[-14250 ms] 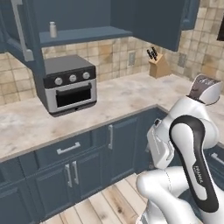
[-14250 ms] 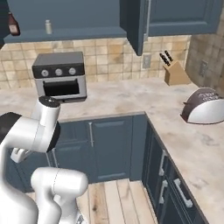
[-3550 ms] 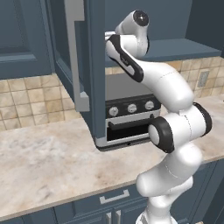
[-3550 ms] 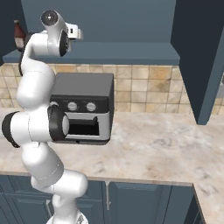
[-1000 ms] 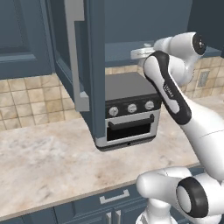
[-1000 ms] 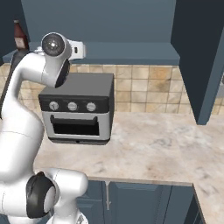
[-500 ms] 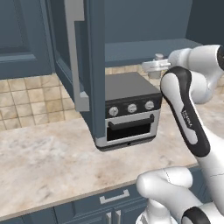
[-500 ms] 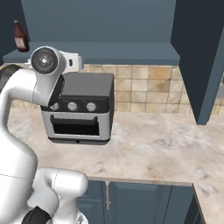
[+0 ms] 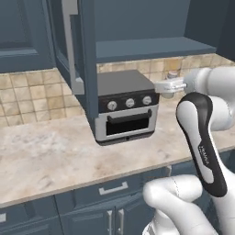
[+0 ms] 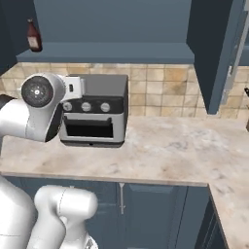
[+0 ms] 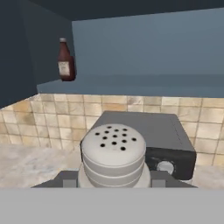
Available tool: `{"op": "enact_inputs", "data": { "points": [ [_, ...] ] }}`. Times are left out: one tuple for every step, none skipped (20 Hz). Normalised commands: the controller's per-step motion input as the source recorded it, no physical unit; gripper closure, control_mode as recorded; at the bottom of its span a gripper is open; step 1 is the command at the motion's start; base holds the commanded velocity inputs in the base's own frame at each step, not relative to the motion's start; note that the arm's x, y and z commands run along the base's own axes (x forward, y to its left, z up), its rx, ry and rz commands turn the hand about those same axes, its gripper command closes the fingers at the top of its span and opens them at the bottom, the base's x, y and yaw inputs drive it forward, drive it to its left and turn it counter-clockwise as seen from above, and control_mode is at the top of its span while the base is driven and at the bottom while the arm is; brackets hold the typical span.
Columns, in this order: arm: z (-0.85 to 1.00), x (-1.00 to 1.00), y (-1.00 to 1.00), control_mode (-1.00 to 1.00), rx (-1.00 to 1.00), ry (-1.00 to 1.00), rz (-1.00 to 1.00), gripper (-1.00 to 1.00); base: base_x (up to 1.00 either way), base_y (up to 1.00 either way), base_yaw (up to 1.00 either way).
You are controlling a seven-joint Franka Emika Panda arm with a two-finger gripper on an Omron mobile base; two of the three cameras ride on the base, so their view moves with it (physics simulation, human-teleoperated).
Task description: Collect the paprika, ketchup, and shaker from the cabinet and place them next to the stove.
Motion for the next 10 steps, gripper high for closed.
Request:
{"op": "enact_inputs", "data": {
  "points": [
    [0.0, 0.0, 0.0, 1.0, 0.0, 0.0, 0.0, 1.0, -0.84, 0.0, 0.0],
    [0.0, 0.0, 0.0, 1.0, 0.0, 0.0, 0.0, 1.0, -0.85, 0.0, 0.0],
    [0.0, 0.0, 0.0, 1.0, 0.0, 0.0, 0.0, 1.0, -0.92, 0.0, 0.0],
    [0.0, 0.0, 0.0, 1.0, 0.0, 0.0, 0.0, 1.0, -0.93, 0.0, 0.0],
    [0.0, 0.0, 0.0, 1.0, 0.0, 0.0, 0.0, 1.0, -0.93, 0.0, 0.0],
    [0.0, 0.0, 0.0, 1.0, 0.0, 0.0, 0.0, 1.0, -0.94, 0.0, 0.0],
    [0.0, 0.0, 0.0, 1.0, 0.0, 0.0, 0.0, 1.0, -0.94, 0.0, 0.0],
    [0.0, 0.0, 0.0, 1.0, 0.0, 0.0, 0.0, 1.0, -0.94, 0.0, 0.0],
    [0.0, 0.0, 0.0, 1.0, 0.0, 0.0, 0.0, 1.0, -0.95, 0.0, 0.0],
    [0.0, 0.0, 0.0, 1.0, 0.0, 0.0, 0.0, 1.0, -0.94, 0.0, -0.03]
  ]
}}
